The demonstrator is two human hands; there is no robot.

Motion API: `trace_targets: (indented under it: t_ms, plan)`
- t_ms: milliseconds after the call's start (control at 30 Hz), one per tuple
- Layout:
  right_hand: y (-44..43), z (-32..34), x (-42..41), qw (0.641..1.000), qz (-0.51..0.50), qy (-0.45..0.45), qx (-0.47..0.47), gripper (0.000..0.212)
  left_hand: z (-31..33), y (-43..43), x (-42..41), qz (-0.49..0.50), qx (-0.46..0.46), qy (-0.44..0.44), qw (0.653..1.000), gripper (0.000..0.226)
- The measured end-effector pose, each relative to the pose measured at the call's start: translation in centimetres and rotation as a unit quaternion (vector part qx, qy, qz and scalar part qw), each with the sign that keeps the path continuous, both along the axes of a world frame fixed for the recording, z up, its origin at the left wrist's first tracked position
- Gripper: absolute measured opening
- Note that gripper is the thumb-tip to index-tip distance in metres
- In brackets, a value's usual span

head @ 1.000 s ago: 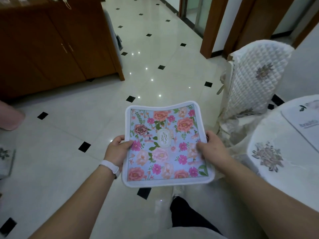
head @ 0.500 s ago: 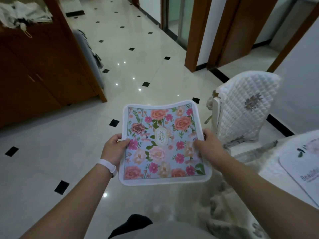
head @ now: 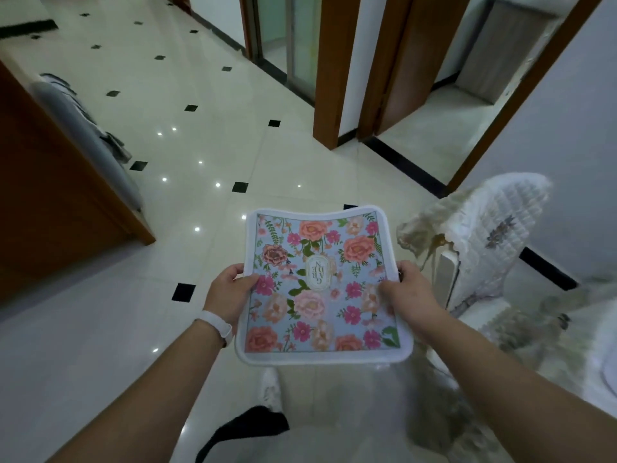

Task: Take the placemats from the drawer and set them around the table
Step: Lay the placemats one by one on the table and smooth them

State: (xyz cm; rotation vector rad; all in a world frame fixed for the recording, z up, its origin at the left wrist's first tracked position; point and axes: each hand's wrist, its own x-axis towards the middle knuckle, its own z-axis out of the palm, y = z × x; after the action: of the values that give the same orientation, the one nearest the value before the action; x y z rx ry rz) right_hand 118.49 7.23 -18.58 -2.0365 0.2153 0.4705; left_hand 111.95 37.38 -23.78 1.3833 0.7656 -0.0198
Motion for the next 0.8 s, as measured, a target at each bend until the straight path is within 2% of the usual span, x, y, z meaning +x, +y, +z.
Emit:
trace_targets:
  t_ms: [233, 567, 800]
  plan:
    - [5.7, 1.8, 7.2, 0.995, -0.090, -0.022, 0.040, 0.019, 2.2, 6.9, 12.1, -0.075, -0.011, -0.015, 0.997, 0.018]
    - [6.3, 1.2, 18.0, 0.985, -0.160, -0.025, 0.053, 0.019, 2.4, 6.7, 25.7, -0.117, -0.022, -0.022, 0.993, 0.011]
    - [5.7, -1.0, 29.7, 0.984, -0.168, -0.024, 0.047, 0.016, 2.7, 6.6, 37.6, -0.131, 0.020, -0.016, 0.991, 0.016]
